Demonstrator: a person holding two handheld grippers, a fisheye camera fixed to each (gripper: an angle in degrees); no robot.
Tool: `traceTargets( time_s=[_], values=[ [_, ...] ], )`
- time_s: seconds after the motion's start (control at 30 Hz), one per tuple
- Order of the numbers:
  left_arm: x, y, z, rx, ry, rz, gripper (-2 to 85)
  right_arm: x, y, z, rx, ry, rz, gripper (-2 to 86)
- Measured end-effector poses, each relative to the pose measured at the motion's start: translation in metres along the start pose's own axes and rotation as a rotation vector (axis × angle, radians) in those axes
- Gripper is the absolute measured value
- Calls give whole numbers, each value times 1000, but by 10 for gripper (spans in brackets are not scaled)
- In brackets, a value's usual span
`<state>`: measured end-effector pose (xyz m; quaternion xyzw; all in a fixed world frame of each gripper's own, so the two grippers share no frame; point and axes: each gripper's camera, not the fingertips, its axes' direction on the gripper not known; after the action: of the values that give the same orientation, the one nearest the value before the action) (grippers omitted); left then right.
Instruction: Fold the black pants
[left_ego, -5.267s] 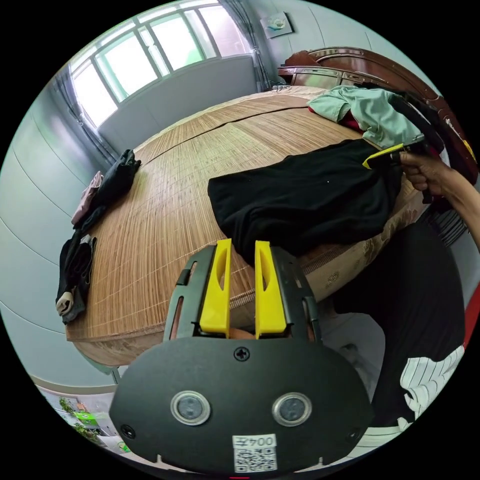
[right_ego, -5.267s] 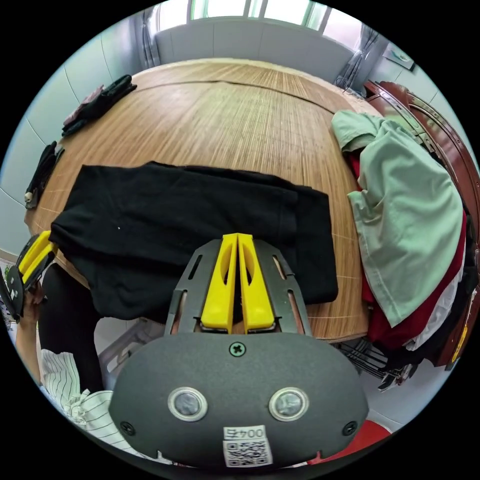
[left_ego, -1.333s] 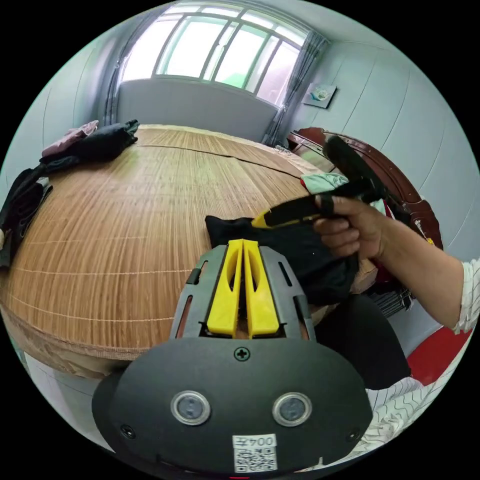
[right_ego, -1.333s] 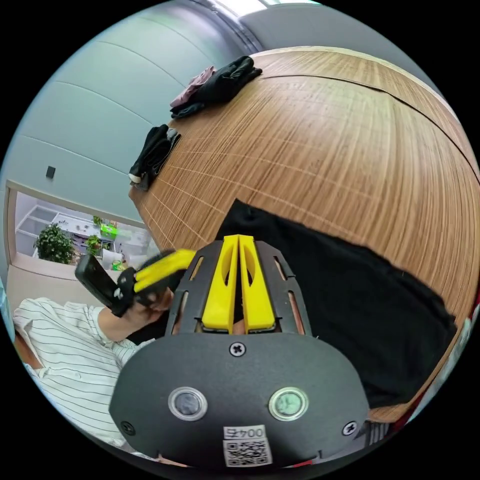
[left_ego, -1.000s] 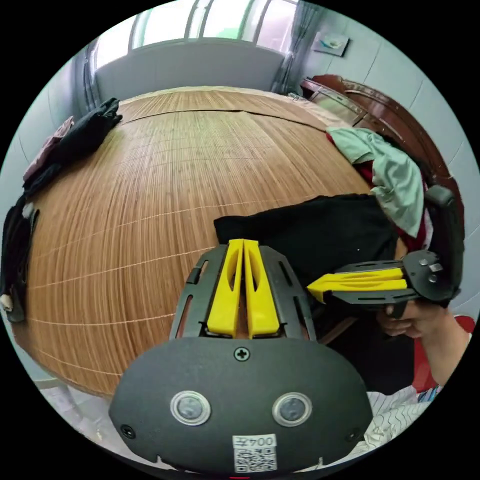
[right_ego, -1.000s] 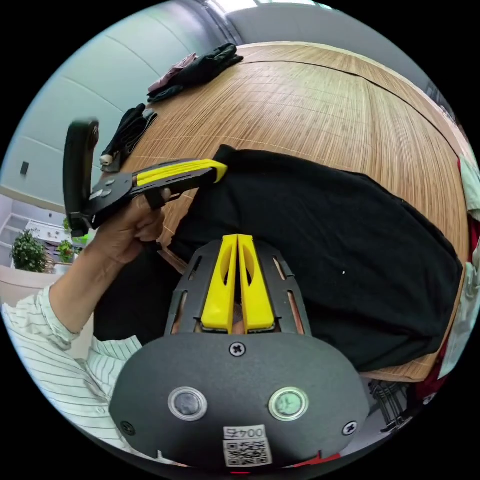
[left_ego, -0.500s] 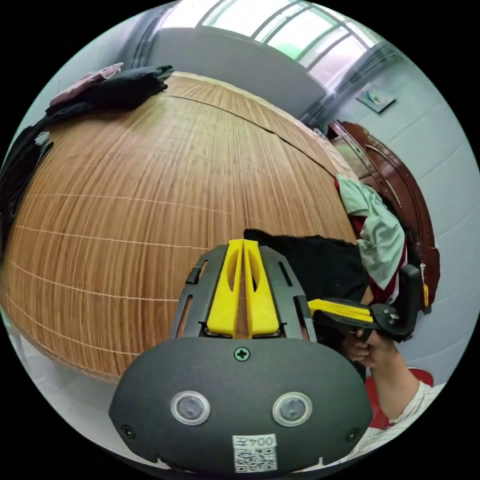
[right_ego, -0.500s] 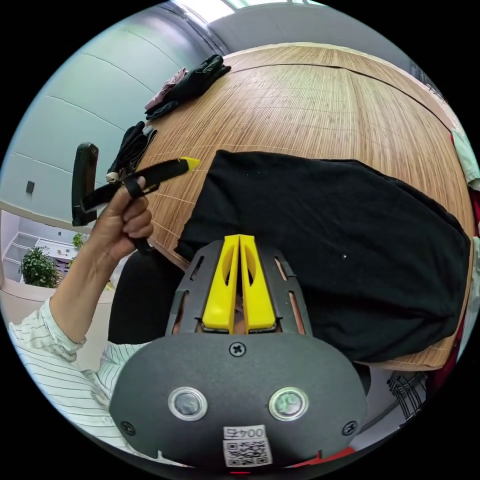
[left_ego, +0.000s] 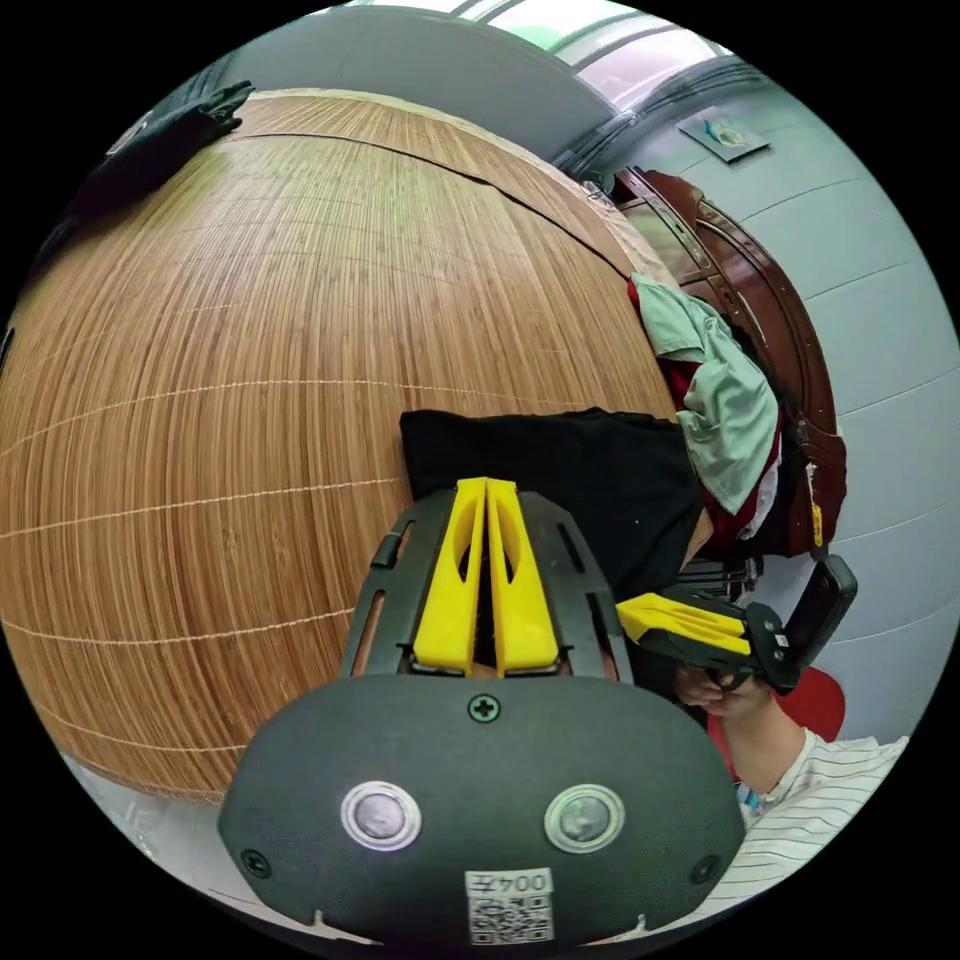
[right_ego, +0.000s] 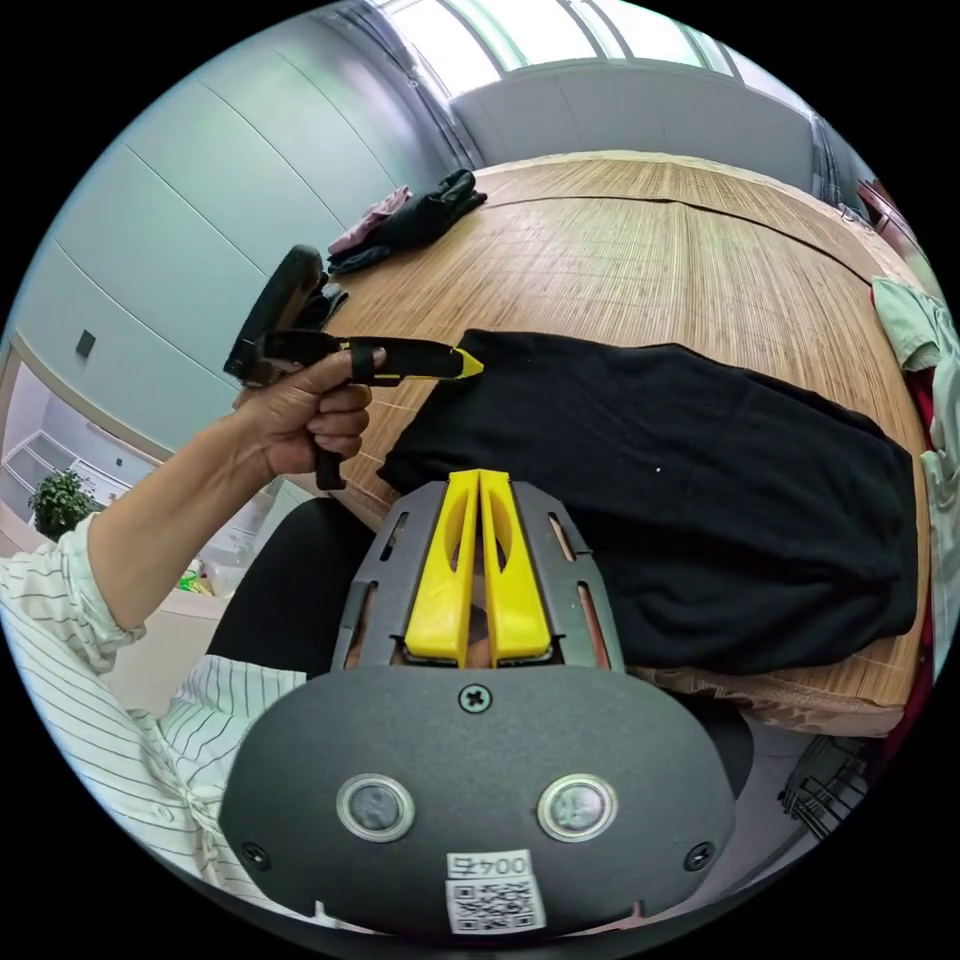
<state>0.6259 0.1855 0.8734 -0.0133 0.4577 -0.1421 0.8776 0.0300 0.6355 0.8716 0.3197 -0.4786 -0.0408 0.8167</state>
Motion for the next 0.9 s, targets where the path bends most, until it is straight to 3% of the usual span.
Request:
traceTargets(
  time_s=[0.3, 0.43, 0.7, 0.9],
  values=[
    [-22, 3, 0, -24, 31, 56, 1, -75, 25, 2, 73, -103, -76, 58],
    [-20, -11, 21, -125, -21, 87, 1, -105, 12, 10, 78, -33, -97, 54],
    [-33, -23, 29, -132, 24, 5, 2, -159, -15, 35, -8, 138, -216, 66],
    [-31, -32, 32, -155, 1, 5, 4, -193, -17, 46, -66, 208, -299, 8]
  ],
)
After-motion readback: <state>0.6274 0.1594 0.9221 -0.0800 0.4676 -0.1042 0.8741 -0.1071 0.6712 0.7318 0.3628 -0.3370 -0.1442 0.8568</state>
